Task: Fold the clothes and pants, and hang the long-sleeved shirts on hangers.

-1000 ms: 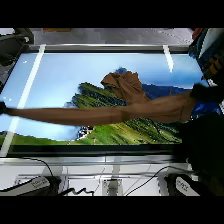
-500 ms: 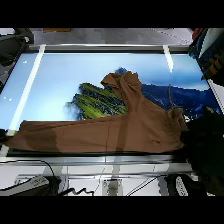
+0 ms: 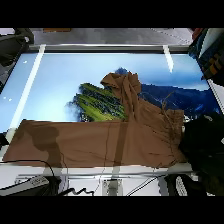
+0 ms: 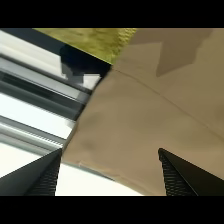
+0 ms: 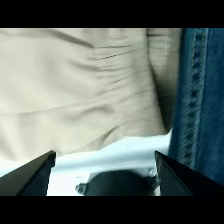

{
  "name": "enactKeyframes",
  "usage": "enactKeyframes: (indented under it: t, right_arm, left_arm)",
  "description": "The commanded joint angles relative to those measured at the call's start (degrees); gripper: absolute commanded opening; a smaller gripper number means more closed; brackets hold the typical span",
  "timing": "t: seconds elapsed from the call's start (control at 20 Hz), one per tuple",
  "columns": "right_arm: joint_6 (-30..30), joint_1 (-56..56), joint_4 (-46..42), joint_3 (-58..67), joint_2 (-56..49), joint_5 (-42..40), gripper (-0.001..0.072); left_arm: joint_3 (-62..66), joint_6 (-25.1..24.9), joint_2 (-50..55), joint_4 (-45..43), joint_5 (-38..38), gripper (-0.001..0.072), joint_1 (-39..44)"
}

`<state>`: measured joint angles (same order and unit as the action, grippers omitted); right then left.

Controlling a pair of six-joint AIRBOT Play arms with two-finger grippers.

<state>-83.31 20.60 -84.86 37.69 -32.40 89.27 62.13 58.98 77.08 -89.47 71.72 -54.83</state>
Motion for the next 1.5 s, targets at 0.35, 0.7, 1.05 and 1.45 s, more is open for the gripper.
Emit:
enactKeyframes:
  t: [0.35, 0.7, 1.05, 1.45]
  right_arm:
    - [-3.1, 0.0, 10.1, 0.5, -7.9, -32.5, 0.0694]
    - [4.7, 0.0, 20.0, 0.6, -17.2, -36.1, 0.0694]
    - [8.0, 0.0, 19.9, 0.6, -17.3, -36.6, 0.0694]
    - [8.0, 0.0, 20.0, 0.6, -17.3, -39.4, 0.0694]
  left_arm:
    - [6.5, -11.8, 0.0, 42.8, -6.2, 0.0686, 18.4]
    - [7.5, -10.4, 0.6, 48.0, -29.6, 0.0592, 59.3]
    - [18.3, 9.0, 19.0, 47.9, -42.4, 0.0477, 78.6]
    - [41.1, 17.4, 41.2, 47.9, -37.9, 0.0540, 78.6]
